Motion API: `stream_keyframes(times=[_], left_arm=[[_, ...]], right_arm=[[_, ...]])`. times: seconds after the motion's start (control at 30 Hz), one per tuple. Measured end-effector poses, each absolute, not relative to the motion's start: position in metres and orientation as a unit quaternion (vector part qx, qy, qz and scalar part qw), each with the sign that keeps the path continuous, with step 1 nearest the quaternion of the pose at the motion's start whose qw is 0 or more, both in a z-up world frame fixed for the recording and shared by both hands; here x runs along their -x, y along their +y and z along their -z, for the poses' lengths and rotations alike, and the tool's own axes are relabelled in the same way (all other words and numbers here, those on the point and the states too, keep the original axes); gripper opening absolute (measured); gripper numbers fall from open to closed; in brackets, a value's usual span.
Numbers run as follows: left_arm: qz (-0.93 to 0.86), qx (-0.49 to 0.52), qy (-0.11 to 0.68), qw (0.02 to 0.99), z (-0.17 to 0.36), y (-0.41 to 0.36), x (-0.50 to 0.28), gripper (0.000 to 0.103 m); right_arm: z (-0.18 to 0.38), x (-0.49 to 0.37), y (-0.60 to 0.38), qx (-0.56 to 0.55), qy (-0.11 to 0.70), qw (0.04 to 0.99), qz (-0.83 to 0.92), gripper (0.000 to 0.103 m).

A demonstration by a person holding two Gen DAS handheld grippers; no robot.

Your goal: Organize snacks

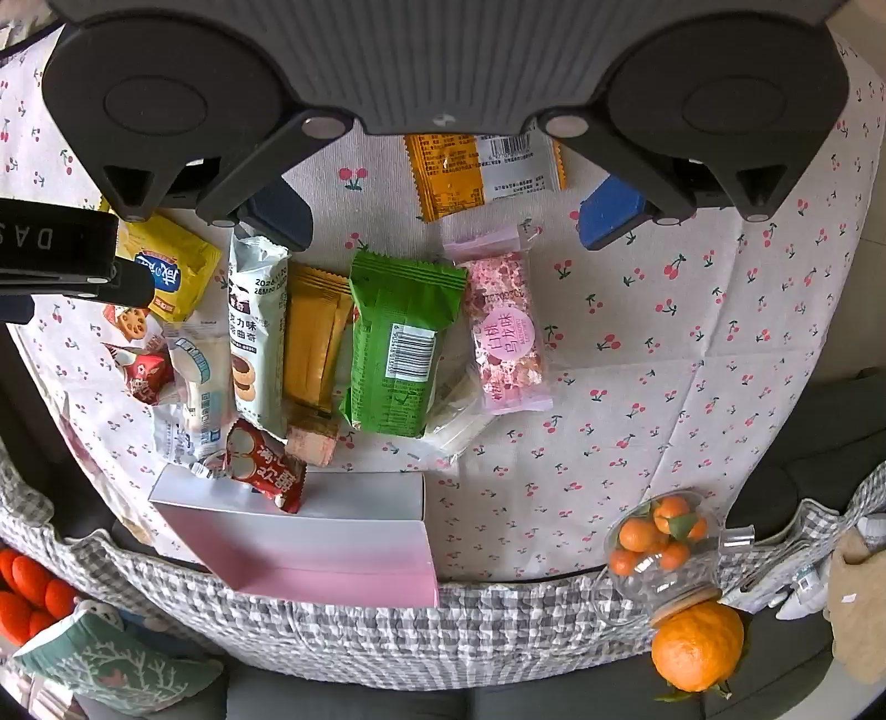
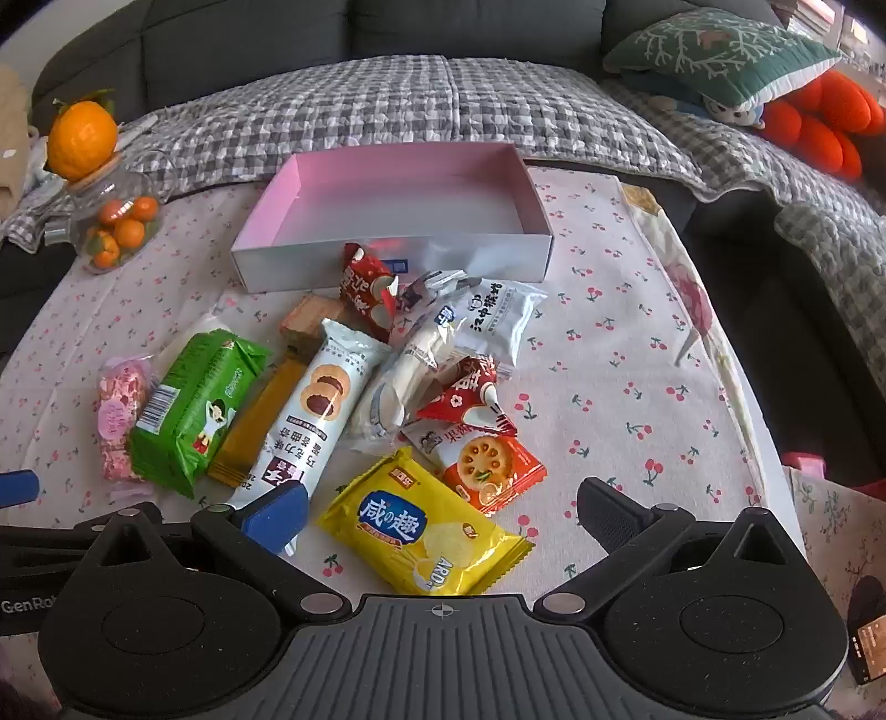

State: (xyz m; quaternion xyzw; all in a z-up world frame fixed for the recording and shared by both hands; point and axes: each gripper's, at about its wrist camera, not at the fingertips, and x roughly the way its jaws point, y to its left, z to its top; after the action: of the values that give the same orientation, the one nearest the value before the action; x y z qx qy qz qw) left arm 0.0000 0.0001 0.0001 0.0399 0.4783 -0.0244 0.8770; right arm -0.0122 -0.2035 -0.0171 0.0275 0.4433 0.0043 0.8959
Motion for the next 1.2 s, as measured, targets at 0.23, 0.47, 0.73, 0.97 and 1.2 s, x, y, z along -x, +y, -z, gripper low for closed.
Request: stream_keyframes(times=[0.23, 0.47, 0.73, 0.97, 1.2], left_arm=[[0.024, -0.041, 0.480, 0.876, -0.0002, 0.0004, 0.0002, 0.102], [0.024, -0.041, 0.479, 0.876, 0.0013, -0.0015, 0.0032, 0.103], [0.024, -0.041, 0.480, 0.876, 0.0020, -0.0029, 0.0018, 0.102], [0.024, -0.041, 0.481, 0.876, 0.0014, -0.0029, 0.0023, 0.102], [0.024, -0.041, 0.481, 0.875, 0.0013, -0.0026, 0.0020, 0.102]], right_arm=[[0.0170, 0.0120, -0.2035, -0.028, 0.443, 0.896, -0.004, 0.103], [0.0171, 0.0121, -0.2038, -0.028, 0.443, 0.896, -0.004, 0.103], [0.0173, 0.0121, -0.2037, -0.028, 0.443, 0.896, -0.004, 0.103], [0.0177, 0.0123, -0.2042, -0.027, 0.444, 0.896, -0.004, 0.103], [0.0178, 0.0122, -0.2041, -0.027, 0.444, 0.896, -0.004, 0.103]])
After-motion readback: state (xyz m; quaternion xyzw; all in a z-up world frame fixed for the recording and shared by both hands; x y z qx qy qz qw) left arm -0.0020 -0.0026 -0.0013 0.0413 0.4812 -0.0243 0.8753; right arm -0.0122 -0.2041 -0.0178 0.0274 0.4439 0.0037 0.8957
